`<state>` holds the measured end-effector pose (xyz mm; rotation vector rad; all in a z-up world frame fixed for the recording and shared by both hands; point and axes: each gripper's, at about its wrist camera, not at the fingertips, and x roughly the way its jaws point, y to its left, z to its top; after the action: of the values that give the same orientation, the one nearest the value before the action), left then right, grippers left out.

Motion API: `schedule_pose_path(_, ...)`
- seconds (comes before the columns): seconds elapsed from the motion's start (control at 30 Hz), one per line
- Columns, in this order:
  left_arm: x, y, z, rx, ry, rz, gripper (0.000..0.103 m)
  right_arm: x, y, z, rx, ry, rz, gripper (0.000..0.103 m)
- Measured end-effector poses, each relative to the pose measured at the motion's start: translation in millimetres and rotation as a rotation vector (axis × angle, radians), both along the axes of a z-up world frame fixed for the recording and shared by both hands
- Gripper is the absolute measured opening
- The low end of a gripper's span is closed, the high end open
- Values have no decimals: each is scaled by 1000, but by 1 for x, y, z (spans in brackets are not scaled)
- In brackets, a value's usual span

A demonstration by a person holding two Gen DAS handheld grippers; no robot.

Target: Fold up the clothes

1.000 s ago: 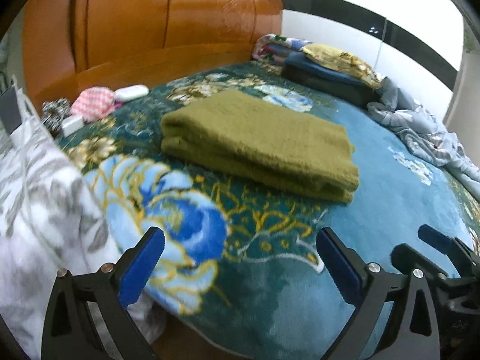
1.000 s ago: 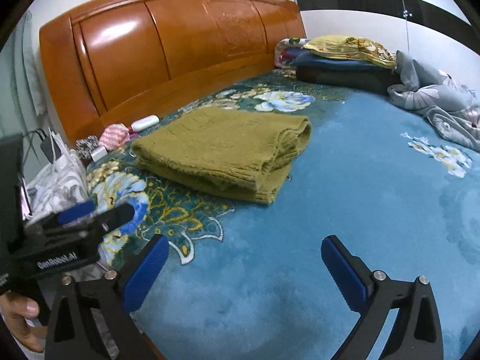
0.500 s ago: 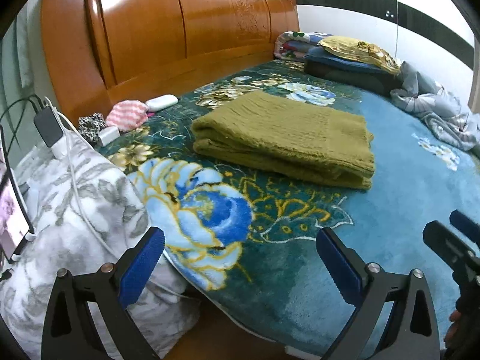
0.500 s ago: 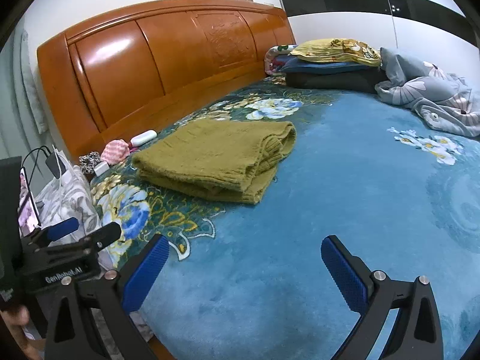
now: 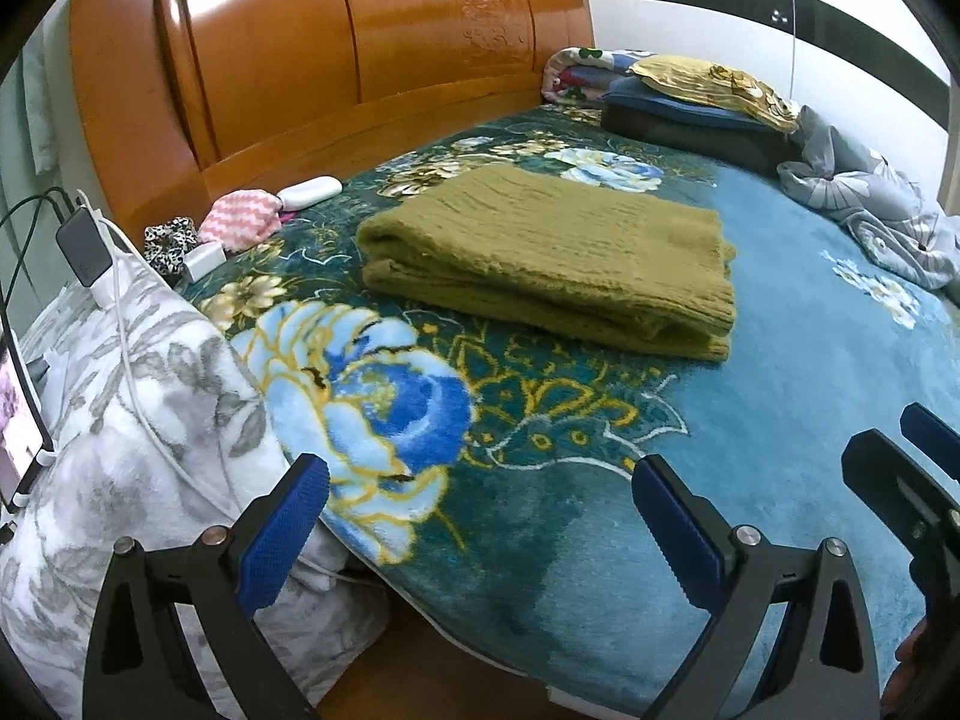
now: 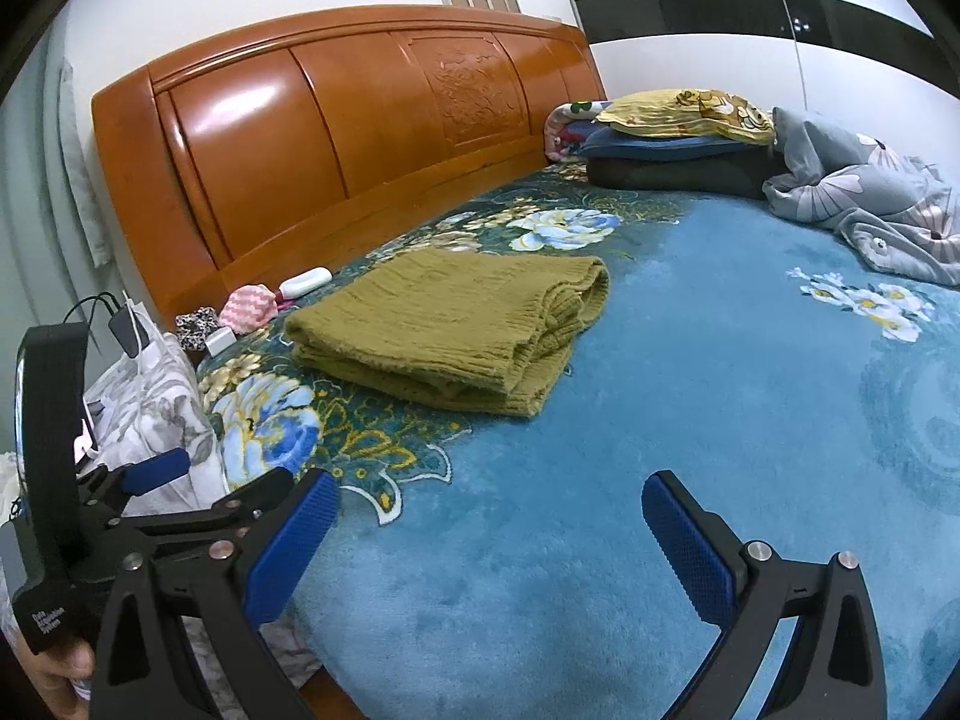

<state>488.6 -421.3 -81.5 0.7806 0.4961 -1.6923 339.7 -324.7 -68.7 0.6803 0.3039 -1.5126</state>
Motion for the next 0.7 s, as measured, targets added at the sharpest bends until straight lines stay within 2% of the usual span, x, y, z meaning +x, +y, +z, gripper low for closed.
schedule_pose_path(0.7,-2,1,-5,16,4,9,101,4,-3,-3,22,16,19,103)
